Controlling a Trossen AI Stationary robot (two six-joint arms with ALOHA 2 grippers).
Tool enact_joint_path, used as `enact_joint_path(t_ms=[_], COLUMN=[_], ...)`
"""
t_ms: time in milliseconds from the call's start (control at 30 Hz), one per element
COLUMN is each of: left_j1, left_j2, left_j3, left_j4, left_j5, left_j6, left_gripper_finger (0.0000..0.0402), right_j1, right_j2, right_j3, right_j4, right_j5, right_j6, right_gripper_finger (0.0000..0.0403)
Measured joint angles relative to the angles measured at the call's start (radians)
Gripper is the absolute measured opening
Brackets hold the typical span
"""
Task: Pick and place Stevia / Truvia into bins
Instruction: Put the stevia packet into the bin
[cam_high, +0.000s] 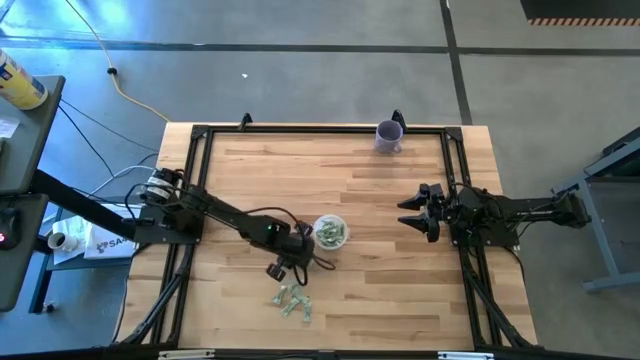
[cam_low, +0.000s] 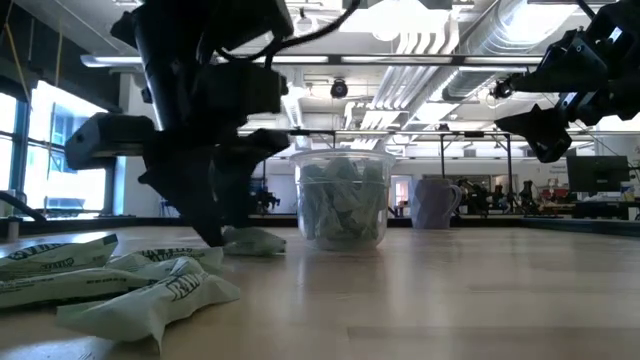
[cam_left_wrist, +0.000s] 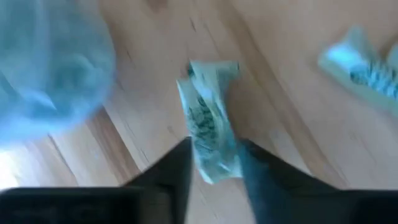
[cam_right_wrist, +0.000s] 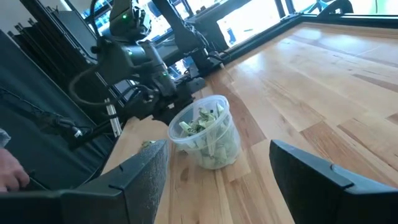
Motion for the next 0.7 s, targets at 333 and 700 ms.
enact_joint_path(t_ms=[333, 700], left_j1=[0.013, 0.081], left_j2=[-0.041, -0.372], left_j3=[-0.002, 0.000], left_j4=[-0.301, -0.186], left_j5=[0.062, 0.150], left_j6=[-0.236, -0.496], left_gripper_finger=[0.0039, 0.0022], right_j1=[-0.002, -0.002], right_j2=[0.000, 0.001], right_j3=[0.000, 0.000], right_j4=[0.000, 0.000], right_j5=[0.000, 0.000], right_j6=[0.000, 0.000], right_gripper_finger=[0.0271, 0.0271])
